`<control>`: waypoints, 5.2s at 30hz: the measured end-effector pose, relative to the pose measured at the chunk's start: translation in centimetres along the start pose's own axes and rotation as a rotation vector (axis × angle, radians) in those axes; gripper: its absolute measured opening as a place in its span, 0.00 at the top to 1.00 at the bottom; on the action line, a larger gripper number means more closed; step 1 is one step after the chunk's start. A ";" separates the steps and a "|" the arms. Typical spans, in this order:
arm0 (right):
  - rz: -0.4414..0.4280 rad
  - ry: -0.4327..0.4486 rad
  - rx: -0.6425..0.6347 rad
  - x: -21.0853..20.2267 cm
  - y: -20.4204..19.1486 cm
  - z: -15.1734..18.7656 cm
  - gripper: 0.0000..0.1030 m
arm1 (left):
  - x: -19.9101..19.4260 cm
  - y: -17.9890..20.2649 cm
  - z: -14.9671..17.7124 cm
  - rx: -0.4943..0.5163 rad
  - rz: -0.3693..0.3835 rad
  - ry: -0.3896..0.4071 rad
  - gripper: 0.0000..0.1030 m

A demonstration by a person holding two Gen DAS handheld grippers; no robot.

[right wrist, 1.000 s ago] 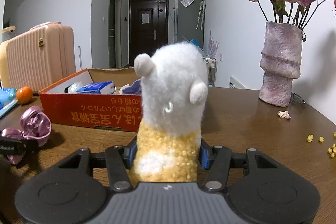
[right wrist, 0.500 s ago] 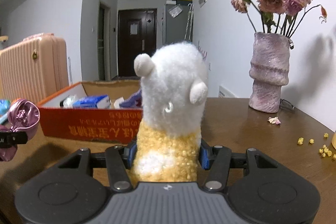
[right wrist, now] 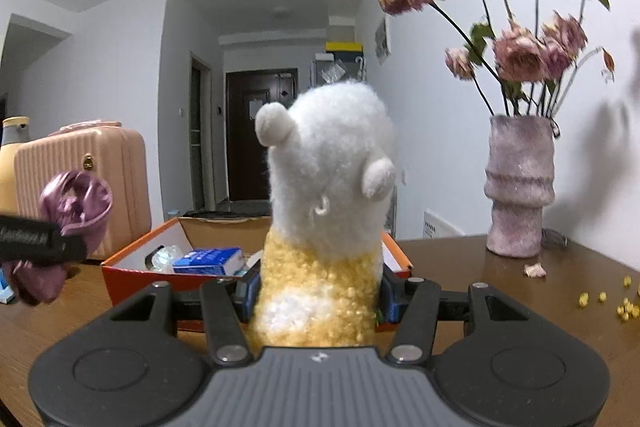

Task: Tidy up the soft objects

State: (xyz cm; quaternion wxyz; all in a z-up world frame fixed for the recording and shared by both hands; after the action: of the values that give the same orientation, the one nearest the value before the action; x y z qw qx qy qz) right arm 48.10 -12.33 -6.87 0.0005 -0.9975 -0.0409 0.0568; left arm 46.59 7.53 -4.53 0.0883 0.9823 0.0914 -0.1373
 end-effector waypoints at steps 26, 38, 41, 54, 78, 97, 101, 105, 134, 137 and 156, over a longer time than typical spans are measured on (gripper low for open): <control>-0.033 0.072 -0.002 6.2 -1.0 -1.9 0.48 | 4.1 1.3 -3.5 -0.078 -0.003 0.084 0.61; -0.059 0.073 -0.011 10.5 -1.1 -2.3 0.48 | 7.9 2.9 -4.0 -0.048 0.000 0.086 0.61; -0.064 0.070 -0.011 11.6 -1.2 -2.4 0.48 | 8.9 3.2 -4.1 -0.040 0.001 0.087 0.61; -0.089 0.045 -0.021 15.8 -1.3 -2.4 0.48 | 12.7 4.2 -4.0 -0.008 -0.009 0.074 0.61; -0.115 -0.067 -0.059 18.7 -1.3 -1.0 0.00 | 15.1 2.9 -3.7 0.006 -0.110 0.083 0.00; -0.126 -0.030 -0.009 14.1 1.1 -0.7 0.00 | 12.4 2.5 -2.9 0.028 -0.129 0.086 0.00; -0.119 -0.021 0.014 12.2 1.9 -0.8 0.00 | 10.8 2.6 -2.5 0.059 -0.123 0.097 0.00; -0.106 -0.014 0.019 9.7 2.4 -0.8 0.00 | 8.9 2.8 -2.1 0.080 -0.102 0.105 0.00; -0.052 0.025 -0.004 -17.2 5.1 0.8 0.00 | -13.8 -0.1 3.8 0.143 0.030 0.089 0.00; -0.062 0.016 -0.013 -20.3 5.3 1.6 0.00 | -17.1 -0.5 4.8 0.150 0.050 0.100 0.00; -0.070 0.026 -0.009 -29.9 6.0 2.1 0.00 | -28.4 -1.9 9.7 0.171 0.105 0.155 0.00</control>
State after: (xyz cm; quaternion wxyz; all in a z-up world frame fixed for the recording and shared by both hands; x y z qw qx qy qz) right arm 18.71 -20.81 -5.61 -0.0015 -0.9962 -0.0758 0.0438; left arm 16.91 2.99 -5.89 0.0039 0.9974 0.0345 -0.0633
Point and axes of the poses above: each gripper's, at about its wrist camera, not at the fingertips, and x roughly the way its jaws point, y to its right, z to its underside, the point moved 4 cm from there along x, roughly the way its jaws point, and after that the axes turned 4 degrees about y, right-handed, at the moved point
